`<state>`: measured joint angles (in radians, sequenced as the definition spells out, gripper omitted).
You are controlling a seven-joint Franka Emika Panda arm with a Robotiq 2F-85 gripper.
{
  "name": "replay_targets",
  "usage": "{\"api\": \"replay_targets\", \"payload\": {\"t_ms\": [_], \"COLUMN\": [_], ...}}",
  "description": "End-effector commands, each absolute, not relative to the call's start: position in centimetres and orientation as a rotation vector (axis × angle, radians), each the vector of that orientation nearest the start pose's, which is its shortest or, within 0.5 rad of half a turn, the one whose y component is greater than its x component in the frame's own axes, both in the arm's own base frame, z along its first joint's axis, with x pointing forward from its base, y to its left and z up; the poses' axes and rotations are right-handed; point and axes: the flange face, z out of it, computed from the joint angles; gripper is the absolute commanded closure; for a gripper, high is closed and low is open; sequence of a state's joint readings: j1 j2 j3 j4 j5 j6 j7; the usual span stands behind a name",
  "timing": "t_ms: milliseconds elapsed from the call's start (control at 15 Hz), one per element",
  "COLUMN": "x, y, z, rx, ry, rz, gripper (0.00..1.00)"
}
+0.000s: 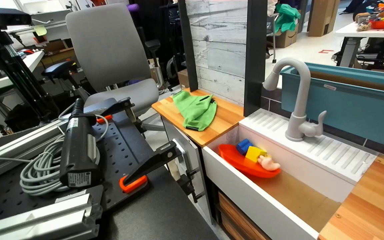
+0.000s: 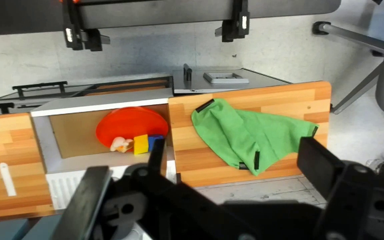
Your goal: Fold the green towel
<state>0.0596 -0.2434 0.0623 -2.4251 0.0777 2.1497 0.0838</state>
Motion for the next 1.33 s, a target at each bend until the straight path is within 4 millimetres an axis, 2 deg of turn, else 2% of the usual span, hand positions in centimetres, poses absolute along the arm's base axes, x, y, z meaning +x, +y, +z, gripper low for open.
{"api": "replay_targets", "payload": {"t_ms": [0, 133, 200, 333, 600, 733, 1000, 1267], "x": [47.5, 48.8, 47.3, 48.0, 48.7, 49.2, 51.3, 53.6], "y": [8.4, 9.4, 8.5, 9.2, 9.0, 9.0, 10.7, 13.5], "z": [34.2, 31.3, 33.4, 30.9, 30.5, 29.2, 26.0, 21.6], "rx": [-3.015, -3.012, -3.033, -3.035, -3.027, -3.007, -2.957, -2.934], "ry": [-0.013, -0.021, -0.009, -0.019, 0.014, 0.068, 0.175, 0.227], "rz": [-0.013, -0.036, -0.017, -0.005, -0.019, -0.031, -0.119, -0.153], "gripper": [0.0, 0.0, 0.0, 0.0, 0.0, 0.0, 0.0, 0.0]}}
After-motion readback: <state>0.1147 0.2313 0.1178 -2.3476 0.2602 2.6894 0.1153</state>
